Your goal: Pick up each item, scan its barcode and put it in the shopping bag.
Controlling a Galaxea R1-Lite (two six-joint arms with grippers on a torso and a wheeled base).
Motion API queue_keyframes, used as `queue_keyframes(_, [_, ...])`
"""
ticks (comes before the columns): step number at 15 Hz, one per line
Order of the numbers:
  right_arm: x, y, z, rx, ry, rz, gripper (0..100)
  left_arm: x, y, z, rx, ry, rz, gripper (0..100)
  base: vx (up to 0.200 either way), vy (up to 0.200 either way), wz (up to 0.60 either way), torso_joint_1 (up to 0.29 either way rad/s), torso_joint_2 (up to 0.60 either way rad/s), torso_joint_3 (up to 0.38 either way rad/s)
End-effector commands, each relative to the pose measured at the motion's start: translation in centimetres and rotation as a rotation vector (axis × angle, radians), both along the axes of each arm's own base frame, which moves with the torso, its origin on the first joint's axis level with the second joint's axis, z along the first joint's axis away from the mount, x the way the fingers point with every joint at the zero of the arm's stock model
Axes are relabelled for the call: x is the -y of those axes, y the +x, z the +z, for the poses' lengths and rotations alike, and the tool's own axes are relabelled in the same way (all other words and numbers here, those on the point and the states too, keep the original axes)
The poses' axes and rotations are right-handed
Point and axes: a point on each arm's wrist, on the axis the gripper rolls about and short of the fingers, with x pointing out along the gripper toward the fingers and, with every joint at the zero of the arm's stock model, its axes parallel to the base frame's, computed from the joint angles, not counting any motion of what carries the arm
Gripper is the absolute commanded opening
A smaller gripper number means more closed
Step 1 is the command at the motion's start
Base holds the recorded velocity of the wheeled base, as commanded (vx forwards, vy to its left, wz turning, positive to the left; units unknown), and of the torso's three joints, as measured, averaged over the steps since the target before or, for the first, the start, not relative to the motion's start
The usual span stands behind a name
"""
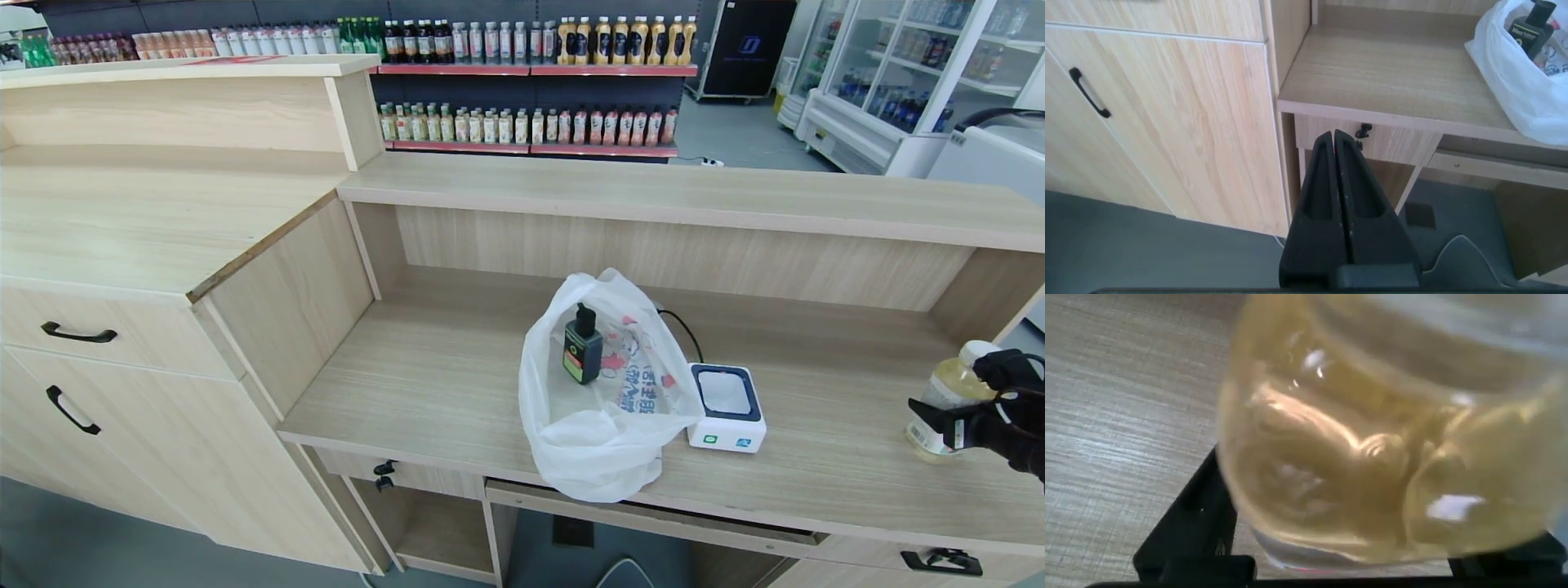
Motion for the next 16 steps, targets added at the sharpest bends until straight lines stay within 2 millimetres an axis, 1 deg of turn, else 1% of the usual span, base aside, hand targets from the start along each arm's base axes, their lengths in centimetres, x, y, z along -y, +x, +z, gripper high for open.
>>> queue_keyframes(1, [-0.1, 0.2, 0.0, 0.005, -0.004, 0.005, 0, 0.0, 0.0, 0.0, 0.0, 0.0, 0.001, 0, 0.0, 0.0, 0.0, 0.0, 0.0, 0.0])
queue_keyframes(4, [-0.3, 0.4, 0.2, 0.026, -0.019, 0.012, 0, 0.0, 0.0, 0.0, 0.0, 0.0, 0.001, 0, 0.0, 0.0, 0.0, 0.0, 0.0, 0.0])
queue_keyframes(6, [-0.3, 0.4, 0.8, 0.044, -0.007, 0.005, 0, 0.0, 0.0, 0.0, 0.0, 0.0, 0.001, 0, 0.0, 0.0, 0.0, 0.0, 0.0, 0.0])
queue_keyframes(8, [-1.3, 0.3, 4.0, 0.101, 0.089, 0.0, 0, 0.0, 0.0, 0.0, 0.0, 0.0, 0.001, 0, 0.0, 0.0, 0.0, 0.0, 0.0, 0.0])
queue_keyframes(10, [-2.5, -0.5, 7.9, 0.121, 0.181, 0.019, 0, 0.0, 0.0, 0.0, 0.0, 0.0, 0.001, 0, 0.0, 0.0, 0.0, 0.0, 0.0, 0.0])
queue_keyframes(11, [-3.6, -1.2, 10.3, 0.139, 0.217, 0.072, 0, 0.0, 0.0, 0.0, 0.0, 0.0, 0.001, 0, 0.0, 0.0, 0.0, 0.0, 0.0, 0.0])
queue_keyframes(13, [-6.3, -2.7, 14.2, 0.195, 0.259, 0.217, 0, 0.0, 0.0, 0.0, 0.0, 0.0, 0.001, 0, 0.0, 0.0, 0.0, 0.0, 0.0, 0.0])
queue_keyframes(14, [-8.2, -3.8, 15.9, 0.209, 0.3, 0.315, 0, 0.0, 0.0, 0.0, 0.0, 0.0, 0.001, 0, 0.0, 0.0, 0.0, 0.0, 0.0, 0.0])
queue_keyframes(16, [-11.3, -5.5, 18.1, 0.206, 0.361, 0.485, 0, 0.0, 0.0, 0.0, 0.0, 0.0, 0.001, 0, 0.0, 0.0, 0.0, 0.0, 0.0, 0.0])
